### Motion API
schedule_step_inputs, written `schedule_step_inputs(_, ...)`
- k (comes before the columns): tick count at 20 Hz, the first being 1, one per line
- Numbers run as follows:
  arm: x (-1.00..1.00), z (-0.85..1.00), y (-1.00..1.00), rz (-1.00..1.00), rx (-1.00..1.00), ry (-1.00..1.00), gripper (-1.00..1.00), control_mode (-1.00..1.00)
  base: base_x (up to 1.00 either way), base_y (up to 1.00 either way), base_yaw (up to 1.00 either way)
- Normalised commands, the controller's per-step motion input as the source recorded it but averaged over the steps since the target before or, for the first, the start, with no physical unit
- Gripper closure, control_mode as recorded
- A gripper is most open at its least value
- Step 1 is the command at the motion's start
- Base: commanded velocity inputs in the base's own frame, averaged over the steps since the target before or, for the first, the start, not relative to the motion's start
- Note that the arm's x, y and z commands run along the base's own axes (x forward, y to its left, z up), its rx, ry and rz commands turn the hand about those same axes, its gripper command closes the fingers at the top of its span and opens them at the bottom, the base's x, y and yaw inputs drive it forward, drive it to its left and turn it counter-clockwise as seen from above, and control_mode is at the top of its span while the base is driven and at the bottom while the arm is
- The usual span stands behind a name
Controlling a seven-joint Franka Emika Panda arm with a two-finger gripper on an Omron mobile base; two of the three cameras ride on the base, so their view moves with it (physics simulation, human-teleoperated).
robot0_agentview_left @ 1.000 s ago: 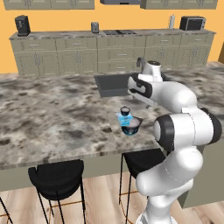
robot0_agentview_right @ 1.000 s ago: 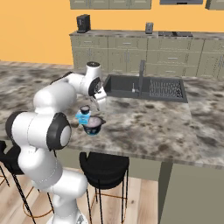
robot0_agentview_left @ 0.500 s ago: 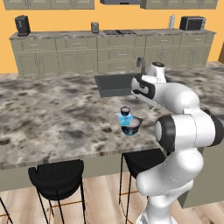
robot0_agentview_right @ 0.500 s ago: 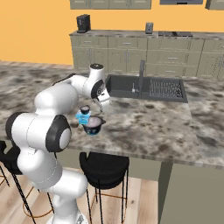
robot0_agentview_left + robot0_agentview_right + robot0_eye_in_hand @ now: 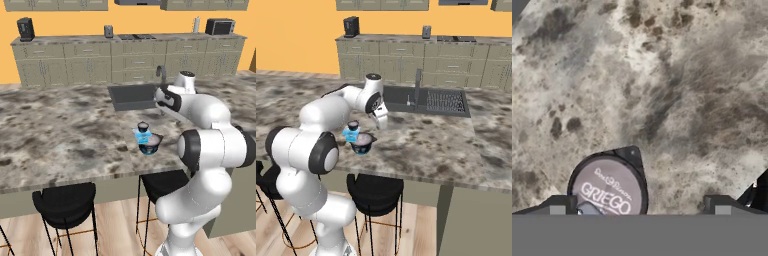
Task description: Stack the yogurt containers by placing the smaller containers on top of the larger containers.
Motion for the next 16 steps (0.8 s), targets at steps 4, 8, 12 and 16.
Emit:
schedule_step_inputs(4,0.0,0.0,-0.16,0.0,0.02,-0.01,-1.0,-1.0,0.0,0.0,0.0)
schedule_step_inputs(8,0.0,0.03,0.0,-0.03,0.05,0.0,-1.0,-1.0,0.0,0.0,0.0)
schedule_step_inputs(12,0.0,0.14,0.0,-0.07,0.1,0.0,-1.0,-1.0,0.0,0.0,0.0)
schedule_step_inputs(16,-0.06,0.24,-0.12,-0.08,0.14,-0.03,-1.0,-1.0,0.0,0.0,0.0)
